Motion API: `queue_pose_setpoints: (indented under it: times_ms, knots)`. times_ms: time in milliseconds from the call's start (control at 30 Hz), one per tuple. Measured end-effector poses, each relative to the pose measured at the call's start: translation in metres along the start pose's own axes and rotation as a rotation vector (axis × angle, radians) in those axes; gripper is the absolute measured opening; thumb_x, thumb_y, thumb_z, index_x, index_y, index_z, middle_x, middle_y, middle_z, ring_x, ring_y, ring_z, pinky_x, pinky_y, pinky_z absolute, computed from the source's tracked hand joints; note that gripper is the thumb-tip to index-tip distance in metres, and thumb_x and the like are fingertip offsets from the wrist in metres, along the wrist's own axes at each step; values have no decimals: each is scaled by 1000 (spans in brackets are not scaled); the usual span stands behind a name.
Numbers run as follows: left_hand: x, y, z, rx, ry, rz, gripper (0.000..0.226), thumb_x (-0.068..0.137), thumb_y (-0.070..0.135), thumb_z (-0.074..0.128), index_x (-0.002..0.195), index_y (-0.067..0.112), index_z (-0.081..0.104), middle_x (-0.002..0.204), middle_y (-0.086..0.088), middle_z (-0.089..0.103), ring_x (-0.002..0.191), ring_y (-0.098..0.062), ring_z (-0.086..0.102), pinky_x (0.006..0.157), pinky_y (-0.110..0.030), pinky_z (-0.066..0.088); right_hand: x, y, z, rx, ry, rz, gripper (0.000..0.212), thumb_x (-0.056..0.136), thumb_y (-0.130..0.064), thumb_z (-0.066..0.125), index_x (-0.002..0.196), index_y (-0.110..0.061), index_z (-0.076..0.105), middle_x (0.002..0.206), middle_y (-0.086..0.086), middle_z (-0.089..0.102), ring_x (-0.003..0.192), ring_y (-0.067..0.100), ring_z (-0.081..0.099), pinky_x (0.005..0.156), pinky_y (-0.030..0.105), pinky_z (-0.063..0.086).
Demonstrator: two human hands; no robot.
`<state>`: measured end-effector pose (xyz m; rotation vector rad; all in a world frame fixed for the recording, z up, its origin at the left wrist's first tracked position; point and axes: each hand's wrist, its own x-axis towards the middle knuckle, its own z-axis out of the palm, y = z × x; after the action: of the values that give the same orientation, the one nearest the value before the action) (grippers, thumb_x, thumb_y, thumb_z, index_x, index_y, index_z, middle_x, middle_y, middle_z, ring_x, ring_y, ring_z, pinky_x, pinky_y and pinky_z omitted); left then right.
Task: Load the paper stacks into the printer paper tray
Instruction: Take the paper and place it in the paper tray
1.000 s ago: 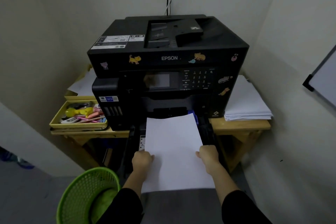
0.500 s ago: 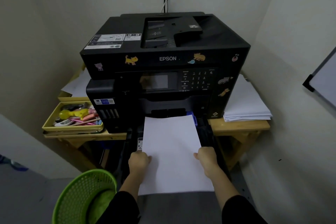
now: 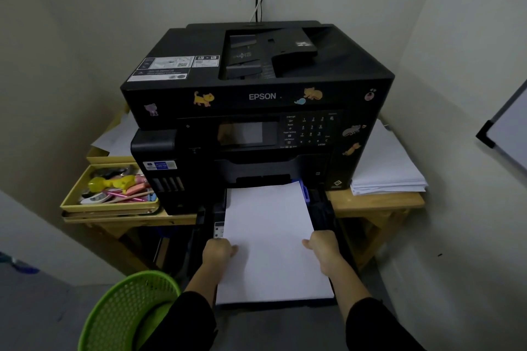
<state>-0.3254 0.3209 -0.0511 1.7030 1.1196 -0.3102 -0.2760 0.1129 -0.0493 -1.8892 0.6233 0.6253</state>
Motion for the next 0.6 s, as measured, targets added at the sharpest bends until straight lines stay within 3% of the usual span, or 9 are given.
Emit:
queue_pose_setpoints:
  times_ms: [67,133,167,233,300,367,433,467,600]
  knots:
    - [-5,10,-1,303,25,61,46,103,34,32,77,4,54,83,-3,57,84,-17,58,73,-22,46,5,-4,1,-6,-9,-28,47,93,-4,56,53,-7,32,59,4,31,51,13,32,49,24,31]
    - [-3,13,-3,383,22,187,43,103,31,33,114,-1,59,119,-11,63,112,-23,60,84,-23,48,7,-10,-1,43,-3,-18,44,91,-1,57,54,-7,34,59,5,34,51,14,34,47,24,29]
    - [3,12,0,350,36,173,38,102,25,40,122,-3,56,128,-14,60,119,-26,58,79,-24,50,11,-12,-2,86,-1,-10,42,90,1,57,55,-6,35,59,6,35,51,14,34,46,23,29]
    - [10,14,2,95,-6,145,36,93,12,56,125,-5,55,129,-20,59,110,-26,63,58,-15,45,16,-15,-3,120,-11,-3,38,90,4,55,57,-5,38,60,6,38,52,14,37,47,24,31]
    - [17,21,4,23,-25,114,39,91,10,59,127,-4,53,130,-20,59,80,-10,62,50,-11,41,19,-19,-2,124,-14,-15,30,89,5,54,61,-2,45,66,10,46,56,18,42,53,27,36]
    - [24,27,3,-119,21,56,48,94,12,54,139,0,40,136,-17,53,84,-10,58,67,-14,48,20,-23,-2,132,-22,-38,12,87,7,52,76,6,58,80,18,55,66,24,50,62,32,41]
    - [6,33,2,578,52,308,61,97,14,48,149,7,18,140,-14,45,120,-23,51,98,-25,42,21,-26,-2,163,-41,-70,21,86,10,47,101,10,63,96,24,62,79,28,54,66,32,42]
    - [2,38,3,778,60,353,65,97,15,47,151,9,12,140,-13,43,128,-25,45,103,-28,38,21,-28,-2,175,-60,-87,28,87,12,44,108,8,63,104,27,64,85,30,57,66,31,44]
    - [11,46,6,868,99,322,60,97,13,48,149,9,18,140,-11,45,130,-25,43,105,-28,36,22,-37,-2,167,-78,-140,41,89,14,33,119,3,59,122,29,60,116,47,55,89,46,50]
